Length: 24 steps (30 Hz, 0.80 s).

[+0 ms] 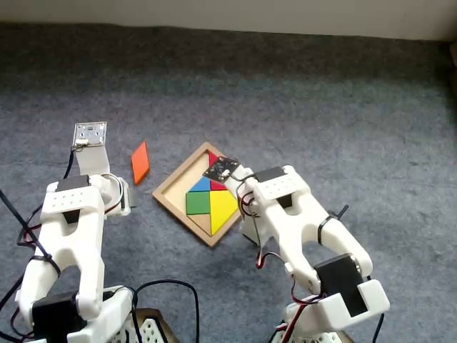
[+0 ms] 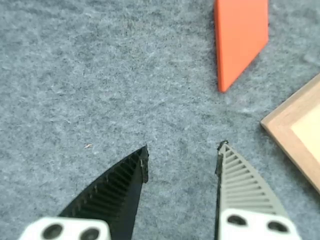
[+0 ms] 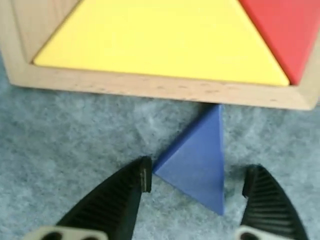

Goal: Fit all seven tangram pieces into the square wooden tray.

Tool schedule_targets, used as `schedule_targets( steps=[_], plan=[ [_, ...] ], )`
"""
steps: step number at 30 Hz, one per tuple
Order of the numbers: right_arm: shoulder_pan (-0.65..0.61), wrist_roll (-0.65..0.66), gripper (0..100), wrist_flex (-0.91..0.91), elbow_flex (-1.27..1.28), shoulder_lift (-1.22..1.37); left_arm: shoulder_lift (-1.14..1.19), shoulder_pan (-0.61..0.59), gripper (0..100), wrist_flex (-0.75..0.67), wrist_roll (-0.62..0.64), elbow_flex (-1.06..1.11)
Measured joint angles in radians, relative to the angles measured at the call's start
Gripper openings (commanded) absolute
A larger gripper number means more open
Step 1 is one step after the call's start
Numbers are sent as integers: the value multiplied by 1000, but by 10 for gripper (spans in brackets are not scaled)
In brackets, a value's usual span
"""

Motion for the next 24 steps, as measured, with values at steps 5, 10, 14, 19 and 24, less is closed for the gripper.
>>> schedule_targets(
  steps=[5,10,14,19,24],
  plan=[
    [0,0,255,-3,0,0,0,0,231,0,0,0],
    [0,0,140,-11,-6,-2,0,0,231,0,0,0],
    [0,0,113,-11,-11,-2,0,0,231,0,0,0],
    [0,0,110,6,-12,-2,0,0,231,0,0,0],
    [-3,3,110,124,-29,-40,0,0,231,0,0,0]
  ],
)
